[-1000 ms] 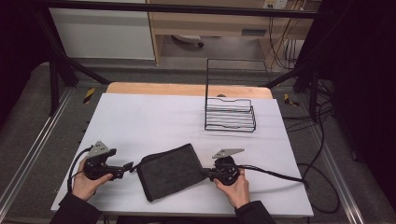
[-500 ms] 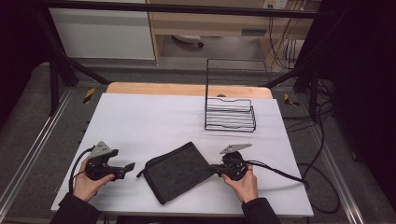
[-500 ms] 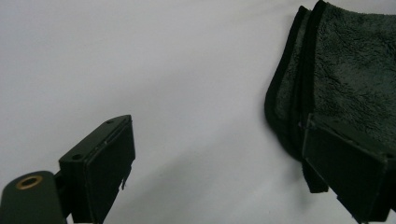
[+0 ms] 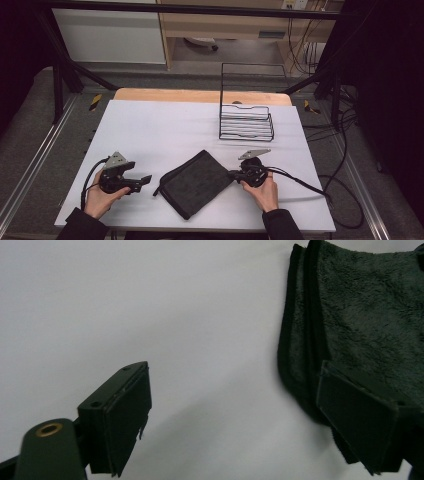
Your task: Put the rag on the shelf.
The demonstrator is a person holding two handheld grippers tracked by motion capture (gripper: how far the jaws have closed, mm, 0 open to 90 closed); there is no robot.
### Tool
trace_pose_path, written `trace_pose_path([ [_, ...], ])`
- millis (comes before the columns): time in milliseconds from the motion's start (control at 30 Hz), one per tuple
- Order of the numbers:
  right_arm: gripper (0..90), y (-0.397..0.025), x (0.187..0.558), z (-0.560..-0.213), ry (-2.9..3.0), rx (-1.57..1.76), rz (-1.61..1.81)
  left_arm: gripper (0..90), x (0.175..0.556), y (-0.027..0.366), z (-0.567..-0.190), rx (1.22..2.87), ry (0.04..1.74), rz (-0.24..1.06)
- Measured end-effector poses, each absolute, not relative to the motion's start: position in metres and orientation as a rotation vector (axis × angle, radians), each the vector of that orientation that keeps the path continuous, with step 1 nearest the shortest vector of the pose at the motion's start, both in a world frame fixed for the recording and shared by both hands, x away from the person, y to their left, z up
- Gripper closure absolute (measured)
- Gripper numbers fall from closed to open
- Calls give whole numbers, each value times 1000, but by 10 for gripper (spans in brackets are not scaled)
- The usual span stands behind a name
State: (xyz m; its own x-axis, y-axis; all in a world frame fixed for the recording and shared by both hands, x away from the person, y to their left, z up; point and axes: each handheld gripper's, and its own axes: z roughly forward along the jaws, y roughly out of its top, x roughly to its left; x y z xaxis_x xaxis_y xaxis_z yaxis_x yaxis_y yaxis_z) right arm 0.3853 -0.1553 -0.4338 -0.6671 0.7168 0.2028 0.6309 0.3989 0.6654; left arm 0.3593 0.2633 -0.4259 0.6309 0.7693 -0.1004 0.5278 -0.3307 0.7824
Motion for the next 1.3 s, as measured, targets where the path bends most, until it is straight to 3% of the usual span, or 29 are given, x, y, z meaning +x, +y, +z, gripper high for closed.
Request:
trace_pose_path([
  [133,769,-155,383,-435,2485,1203,1120,184,359,252,-425,2030,1009,356],
  [167,675,-157,382,-435,2467,1231,1146,217,360,247,-425,2038,1006,353],
  [267,547,-158,381,-439,2419,1265,1158,276,362,233,-426,2069,990,336],
  [367,481,-156,378,-444,2388,1274,1132,359,364,220,-429,2100,976,303],
  [533,506,-154,373,-448,2363,1293,1137,467,363,204,-437,2187,942,245],
  [633,582,-153,370,-449,2369,1324,1148,528,363,203,-440,2192,951,234],
  [967,688,-152,371,-453,2394,1416,1201,569,364,202,-442,2192,993,191],
  [1067,766,-152,373,-452,2419,1434,1212,629,364,200,-441,2195,1008,182],
  [1100,766,-152,373,-452,2419,1434,1212,629,364,201,-441,2194,1011,173],
  [1200,811,-153,377,-449,2438,1426,1224,738,365,202,-440,2184,1021,135],
  [1300,818,-155,382,-444,2449,1420,1246,763,364,202,-439,2181,1021,127],
])
